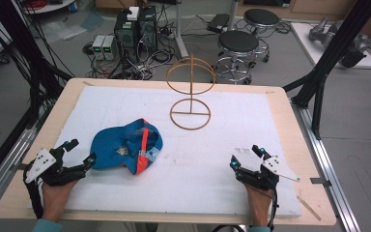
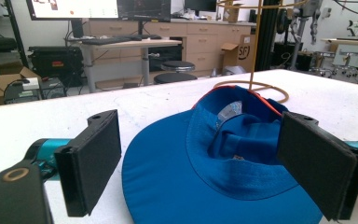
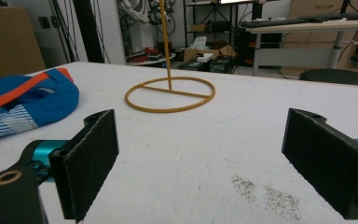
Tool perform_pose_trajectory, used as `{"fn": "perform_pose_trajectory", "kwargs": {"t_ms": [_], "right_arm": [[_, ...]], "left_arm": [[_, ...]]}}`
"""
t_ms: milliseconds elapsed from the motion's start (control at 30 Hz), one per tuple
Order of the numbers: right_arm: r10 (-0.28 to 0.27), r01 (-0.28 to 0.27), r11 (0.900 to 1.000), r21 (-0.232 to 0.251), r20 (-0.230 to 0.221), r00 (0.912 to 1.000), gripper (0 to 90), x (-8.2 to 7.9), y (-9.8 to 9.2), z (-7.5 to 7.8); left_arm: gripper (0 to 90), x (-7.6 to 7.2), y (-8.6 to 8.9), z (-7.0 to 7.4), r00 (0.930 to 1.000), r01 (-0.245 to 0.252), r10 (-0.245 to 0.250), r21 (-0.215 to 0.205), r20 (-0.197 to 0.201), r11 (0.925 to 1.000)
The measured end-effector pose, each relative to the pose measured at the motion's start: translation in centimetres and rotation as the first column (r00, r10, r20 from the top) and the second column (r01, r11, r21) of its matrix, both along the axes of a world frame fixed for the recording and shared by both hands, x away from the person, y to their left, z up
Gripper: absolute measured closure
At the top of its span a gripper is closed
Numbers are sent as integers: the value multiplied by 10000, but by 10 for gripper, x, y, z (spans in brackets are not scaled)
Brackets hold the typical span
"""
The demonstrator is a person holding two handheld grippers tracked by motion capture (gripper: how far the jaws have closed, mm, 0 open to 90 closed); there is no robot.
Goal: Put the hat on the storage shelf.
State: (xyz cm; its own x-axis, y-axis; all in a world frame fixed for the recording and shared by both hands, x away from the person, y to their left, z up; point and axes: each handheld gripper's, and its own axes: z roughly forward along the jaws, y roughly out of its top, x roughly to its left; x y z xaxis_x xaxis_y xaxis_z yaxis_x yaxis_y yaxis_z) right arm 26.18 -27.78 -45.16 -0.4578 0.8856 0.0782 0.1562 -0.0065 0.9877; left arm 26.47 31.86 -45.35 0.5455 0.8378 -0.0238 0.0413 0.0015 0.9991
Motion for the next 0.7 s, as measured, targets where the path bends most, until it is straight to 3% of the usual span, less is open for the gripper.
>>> {"fn": "perform_pose_trajectory", "kwargs": {"t_ms": [400,700], "right_arm": [[31,-30,10000,-76,59,10000,98,0,0,0],[38,-38,10000,-41,-51,10000,98,1,0,0]], "left_arm": [[144,0,-1,0,10000,83,-83,87,11,9999],[167,3,-1,2,9983,507,-502,146,-309,9986]]}}
